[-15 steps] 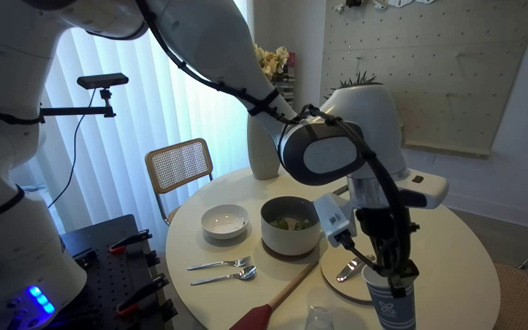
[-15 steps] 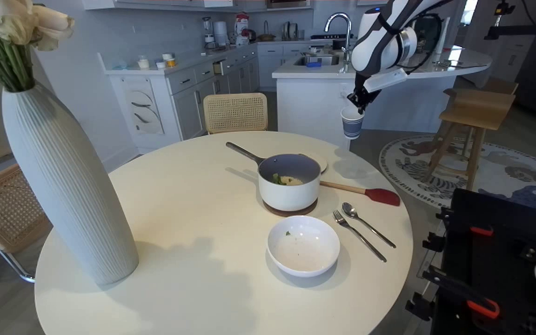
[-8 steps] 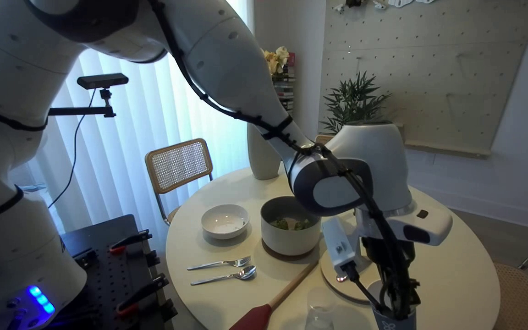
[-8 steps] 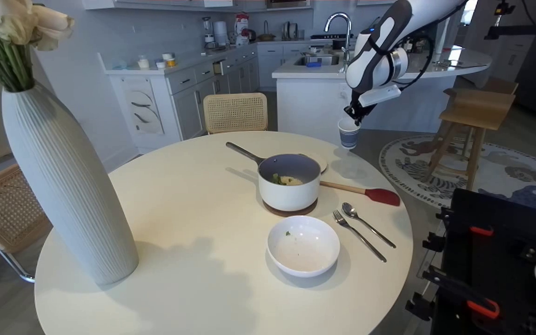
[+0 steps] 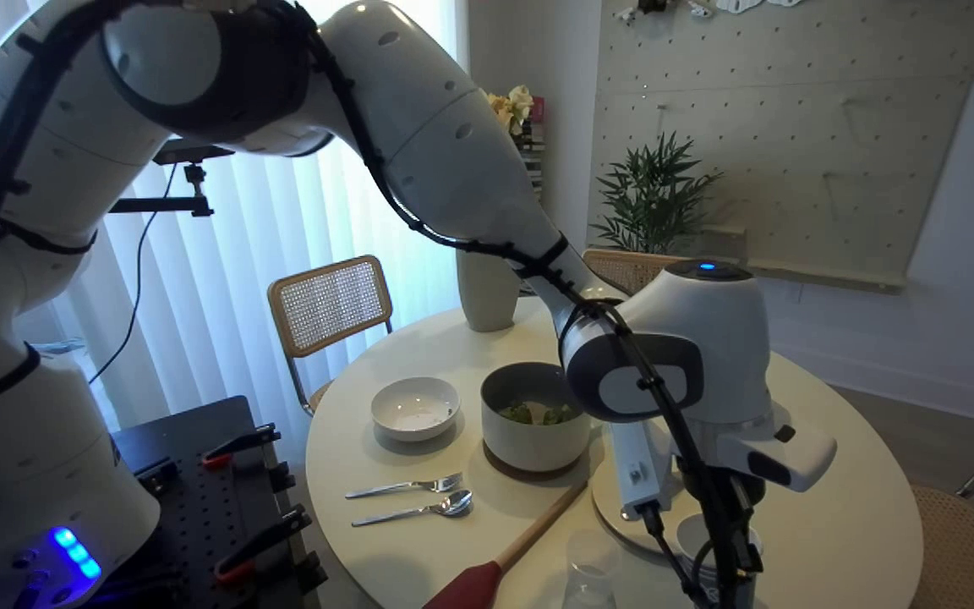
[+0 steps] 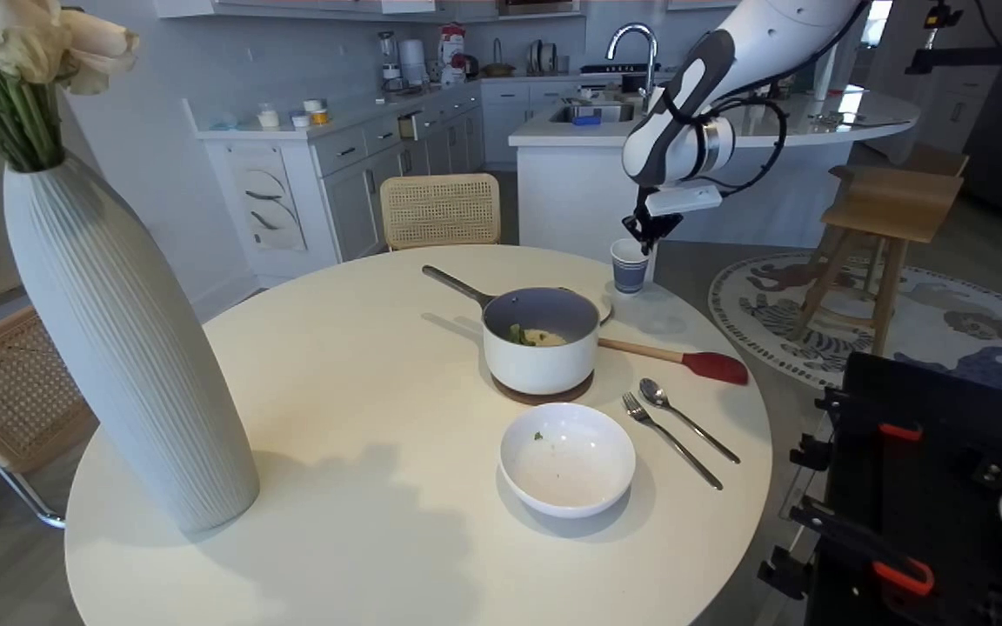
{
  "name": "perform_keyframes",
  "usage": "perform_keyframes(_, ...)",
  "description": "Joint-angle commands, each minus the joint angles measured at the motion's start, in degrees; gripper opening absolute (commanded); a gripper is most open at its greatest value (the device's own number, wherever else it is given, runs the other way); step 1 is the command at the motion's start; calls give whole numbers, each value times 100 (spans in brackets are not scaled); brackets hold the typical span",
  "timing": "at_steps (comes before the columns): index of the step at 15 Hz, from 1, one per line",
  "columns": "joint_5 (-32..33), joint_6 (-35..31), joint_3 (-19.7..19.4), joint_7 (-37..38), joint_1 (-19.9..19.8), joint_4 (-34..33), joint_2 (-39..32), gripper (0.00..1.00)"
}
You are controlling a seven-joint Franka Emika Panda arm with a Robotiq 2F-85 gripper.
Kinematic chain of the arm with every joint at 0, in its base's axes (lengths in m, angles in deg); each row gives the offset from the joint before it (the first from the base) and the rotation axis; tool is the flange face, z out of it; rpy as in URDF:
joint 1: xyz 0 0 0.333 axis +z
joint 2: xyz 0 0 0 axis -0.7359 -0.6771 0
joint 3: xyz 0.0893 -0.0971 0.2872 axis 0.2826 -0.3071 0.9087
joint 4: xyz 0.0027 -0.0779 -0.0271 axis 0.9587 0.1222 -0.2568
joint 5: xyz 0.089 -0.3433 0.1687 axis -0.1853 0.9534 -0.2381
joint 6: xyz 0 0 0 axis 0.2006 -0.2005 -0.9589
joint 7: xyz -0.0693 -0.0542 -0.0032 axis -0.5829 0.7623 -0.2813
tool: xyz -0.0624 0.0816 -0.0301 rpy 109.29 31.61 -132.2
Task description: Move the blue cup to the right, move the silver fork and spoon to the left, move the blue cup to the left
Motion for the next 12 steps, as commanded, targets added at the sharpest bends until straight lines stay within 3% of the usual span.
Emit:
perform_keyframes(1,-188,394,57,52,-135,-505,-227,1)
perform_keyframes(3,-245,521,56,56,-200,-643,-299,1)
perform_keyframes(4,-269,603,63,46,-236,-717,-332,28)
perform_keyframes(5,-271,660,59,31,-266,-780,-361,29)
perform_keyframes(12,-221,971,64,-31,-379,-1233,-538,80)
